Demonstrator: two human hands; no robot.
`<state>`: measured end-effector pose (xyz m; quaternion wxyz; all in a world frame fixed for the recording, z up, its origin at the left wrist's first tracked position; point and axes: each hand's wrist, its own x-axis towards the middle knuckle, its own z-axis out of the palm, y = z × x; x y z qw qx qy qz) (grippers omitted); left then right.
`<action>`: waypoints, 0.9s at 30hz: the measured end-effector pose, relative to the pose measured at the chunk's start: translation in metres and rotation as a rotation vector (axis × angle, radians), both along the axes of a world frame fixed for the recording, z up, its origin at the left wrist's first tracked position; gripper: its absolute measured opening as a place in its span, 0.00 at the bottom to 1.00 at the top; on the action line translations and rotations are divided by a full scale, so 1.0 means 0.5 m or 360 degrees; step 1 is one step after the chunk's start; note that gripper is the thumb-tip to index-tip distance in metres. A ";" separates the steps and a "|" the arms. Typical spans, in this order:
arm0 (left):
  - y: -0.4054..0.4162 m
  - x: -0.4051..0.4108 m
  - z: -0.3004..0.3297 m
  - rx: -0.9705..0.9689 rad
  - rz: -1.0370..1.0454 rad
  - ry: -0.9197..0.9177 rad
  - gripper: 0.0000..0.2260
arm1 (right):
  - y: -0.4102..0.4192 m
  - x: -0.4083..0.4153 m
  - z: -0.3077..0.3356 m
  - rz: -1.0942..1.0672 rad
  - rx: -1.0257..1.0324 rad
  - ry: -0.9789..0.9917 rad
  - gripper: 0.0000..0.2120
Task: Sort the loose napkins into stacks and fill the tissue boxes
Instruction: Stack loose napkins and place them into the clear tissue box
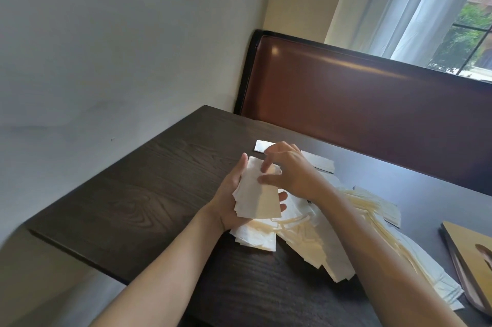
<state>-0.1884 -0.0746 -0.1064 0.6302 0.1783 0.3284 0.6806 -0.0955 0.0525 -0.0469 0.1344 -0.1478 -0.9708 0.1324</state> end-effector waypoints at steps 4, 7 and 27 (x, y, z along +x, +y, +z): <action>0.002 0.000 0.001 0.0026 -0.0002 -0.0046 0.30 | -0.003 0.001 0.006 -0.0050 -0.0207 0.0103 0.07; 0.004 0.000 -0.002 0.0029 0.0004 -0.0050 0.29 | -0.005 -0.007 0.007 -0.0184 -0.0231 0.0137 0.05; 0.019 -0.025 -0.017 -0.0147 0.0514 -0.0271 0.19 | 0.072 0.020 -0.082 -0.0197 -0.0274 -0.0562 0.14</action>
